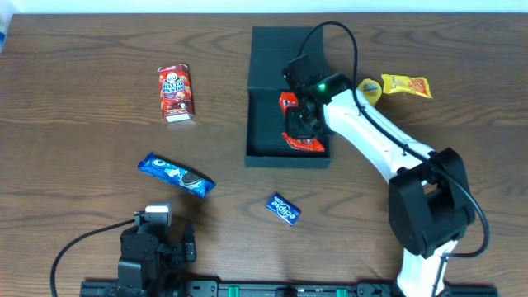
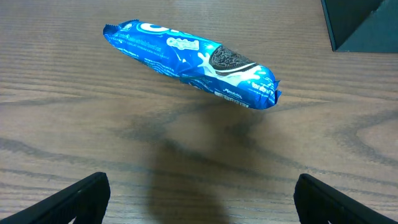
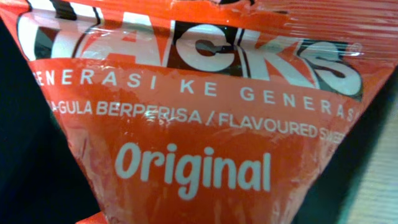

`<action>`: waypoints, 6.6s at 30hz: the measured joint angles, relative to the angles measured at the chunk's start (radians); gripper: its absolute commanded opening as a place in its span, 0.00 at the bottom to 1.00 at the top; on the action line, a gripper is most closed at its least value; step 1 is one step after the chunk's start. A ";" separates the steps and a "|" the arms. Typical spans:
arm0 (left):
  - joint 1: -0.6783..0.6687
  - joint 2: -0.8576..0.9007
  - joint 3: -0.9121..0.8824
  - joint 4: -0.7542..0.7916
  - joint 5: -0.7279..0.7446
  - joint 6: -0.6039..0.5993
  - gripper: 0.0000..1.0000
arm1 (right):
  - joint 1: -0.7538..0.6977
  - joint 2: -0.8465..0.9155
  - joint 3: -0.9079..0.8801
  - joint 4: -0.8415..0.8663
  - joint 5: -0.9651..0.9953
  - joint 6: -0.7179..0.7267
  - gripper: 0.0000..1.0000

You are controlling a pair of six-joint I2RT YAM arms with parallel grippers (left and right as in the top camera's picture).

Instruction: Pack container

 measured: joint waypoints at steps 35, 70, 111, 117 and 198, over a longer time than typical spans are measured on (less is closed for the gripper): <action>0.000 0.000 0.000 0.000 0.000 0.000 0.96 | 0.039 -0.145 0.027 -0.047 0.066 -0.115 0.99; 0.000 0.000 0.000 0.000 0.000 0.000 0.96 | 0.130 -1.216 -0.710 -0.121 0.220 0.016 0.99; 0.000 0.000 -0.027 0.240 0.287 -0.191 0.95 | 0.130 -1.219 -0.710 -0.224 0.249 0.016 0.99; 0.000 0.000 -0.032 0.222 0.397 -0.280 0.96 | 0.130 -1.219 -0.710 -0.223 0.250 0.016 0.99; 0.241 1.944 1.438 -0.060 0.183 -0.106 0.95 | 0.130 -1.219 -0.715 -0.224 0.178 0.024 0.99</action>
